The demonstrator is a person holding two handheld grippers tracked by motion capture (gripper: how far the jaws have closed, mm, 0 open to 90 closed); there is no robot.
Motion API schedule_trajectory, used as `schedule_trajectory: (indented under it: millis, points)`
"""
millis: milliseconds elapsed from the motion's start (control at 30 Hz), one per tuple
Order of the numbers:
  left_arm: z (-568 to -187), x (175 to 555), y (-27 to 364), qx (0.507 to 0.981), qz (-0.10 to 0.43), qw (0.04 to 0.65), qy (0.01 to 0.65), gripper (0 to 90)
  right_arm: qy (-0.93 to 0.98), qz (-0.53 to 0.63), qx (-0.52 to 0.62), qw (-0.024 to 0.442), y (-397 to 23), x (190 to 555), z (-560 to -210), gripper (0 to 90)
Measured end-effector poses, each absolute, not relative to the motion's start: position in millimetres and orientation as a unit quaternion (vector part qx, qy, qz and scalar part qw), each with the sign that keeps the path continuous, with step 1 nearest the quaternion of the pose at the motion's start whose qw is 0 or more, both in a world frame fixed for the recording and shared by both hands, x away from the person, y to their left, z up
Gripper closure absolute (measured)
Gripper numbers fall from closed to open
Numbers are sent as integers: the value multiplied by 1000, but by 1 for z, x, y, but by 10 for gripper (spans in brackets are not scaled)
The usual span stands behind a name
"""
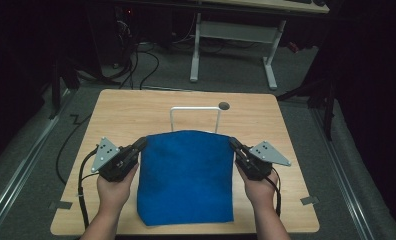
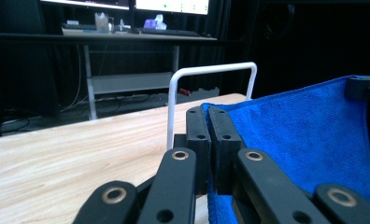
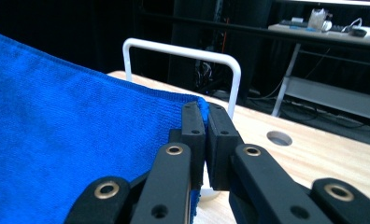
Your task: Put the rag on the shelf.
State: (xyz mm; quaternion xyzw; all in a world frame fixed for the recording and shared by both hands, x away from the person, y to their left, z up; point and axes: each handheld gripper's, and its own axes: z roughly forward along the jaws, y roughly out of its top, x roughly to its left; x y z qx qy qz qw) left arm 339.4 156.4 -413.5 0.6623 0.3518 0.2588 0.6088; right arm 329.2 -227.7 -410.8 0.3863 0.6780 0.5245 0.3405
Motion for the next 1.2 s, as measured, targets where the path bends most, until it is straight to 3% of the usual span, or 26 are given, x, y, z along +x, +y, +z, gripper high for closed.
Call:
schedule_trajectory:
  millis: [600,1200]
  points:
    - [-375,312,162,627,298,650,308,888,644,567,351,375,-233,302,-370,878]
    - [-340,350,148,612,319,665,287,891,624,579,342,397,-238,319,-333,880]
